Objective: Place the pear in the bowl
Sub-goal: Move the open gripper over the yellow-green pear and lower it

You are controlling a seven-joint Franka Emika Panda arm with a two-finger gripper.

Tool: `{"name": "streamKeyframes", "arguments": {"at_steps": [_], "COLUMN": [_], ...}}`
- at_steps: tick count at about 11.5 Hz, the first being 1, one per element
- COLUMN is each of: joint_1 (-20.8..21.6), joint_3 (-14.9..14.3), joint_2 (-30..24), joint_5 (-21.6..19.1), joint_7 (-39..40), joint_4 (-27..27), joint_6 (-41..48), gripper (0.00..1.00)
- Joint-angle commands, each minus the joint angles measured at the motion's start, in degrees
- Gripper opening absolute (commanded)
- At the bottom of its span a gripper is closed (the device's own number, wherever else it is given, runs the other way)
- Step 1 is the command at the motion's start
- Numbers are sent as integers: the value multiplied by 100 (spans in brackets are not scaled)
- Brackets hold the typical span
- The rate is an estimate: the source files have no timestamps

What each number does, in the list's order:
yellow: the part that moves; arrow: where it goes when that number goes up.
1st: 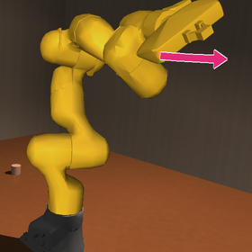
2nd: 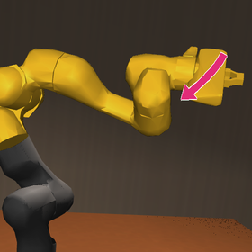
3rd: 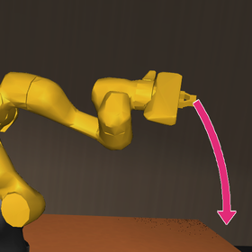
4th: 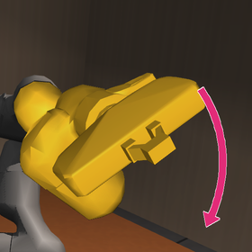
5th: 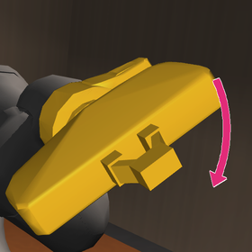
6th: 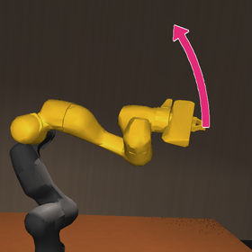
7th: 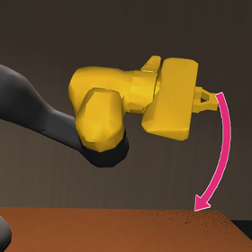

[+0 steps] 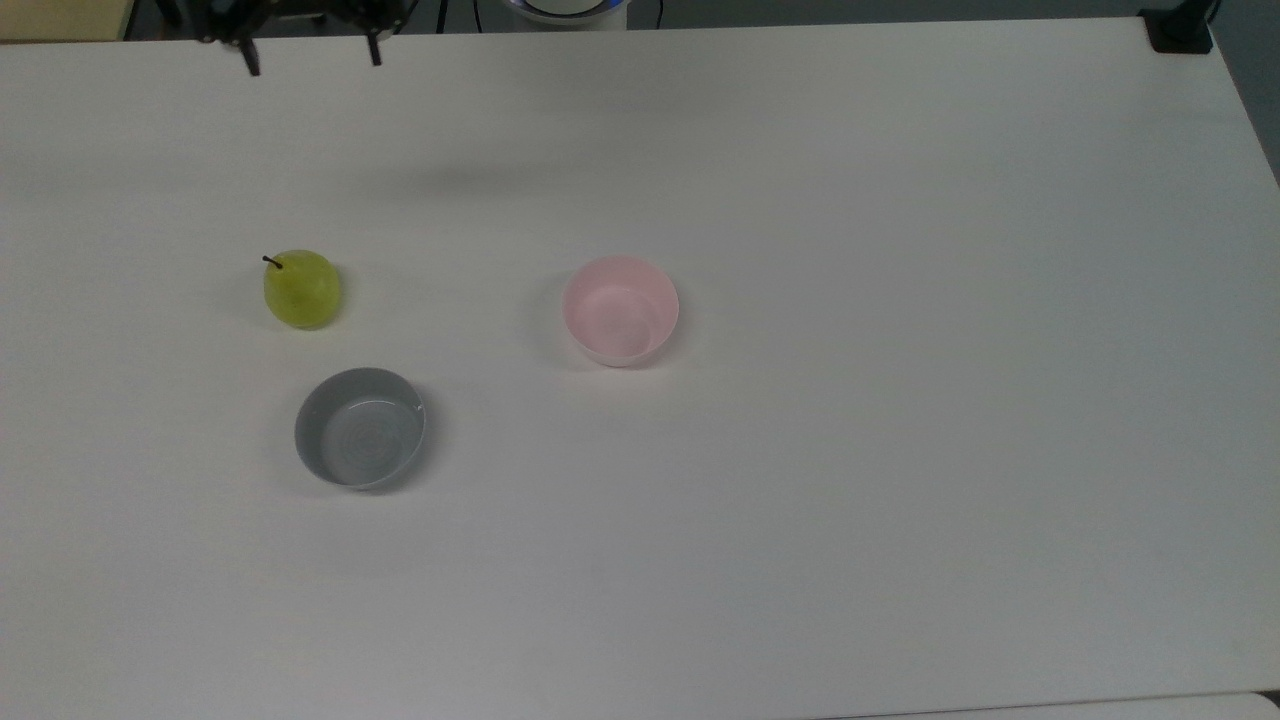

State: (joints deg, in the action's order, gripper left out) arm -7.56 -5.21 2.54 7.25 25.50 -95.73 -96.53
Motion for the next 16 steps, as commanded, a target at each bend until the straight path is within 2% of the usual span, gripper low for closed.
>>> {"name": "streamKeyframes", "arguments": {"at_steps": [1, 4, 9, 13, 16], "joint_1": [-403, -518, -571, -562, -544], "joint_3": [-33, -94, -138, -138, -138], "joint_2": [71, 422, 1125, 1538, 1679], "joint_5": [39, -66, -452, -716, -752], "joint_7": [771, 693, 571, 544, 553], "joint_4": [-717, -1359, -1370, -1352, -1352], "joint_6": [-1128, -2543, -3511, -3838, -4004], "gripper": [100, 100, 100, 100, 98]}}
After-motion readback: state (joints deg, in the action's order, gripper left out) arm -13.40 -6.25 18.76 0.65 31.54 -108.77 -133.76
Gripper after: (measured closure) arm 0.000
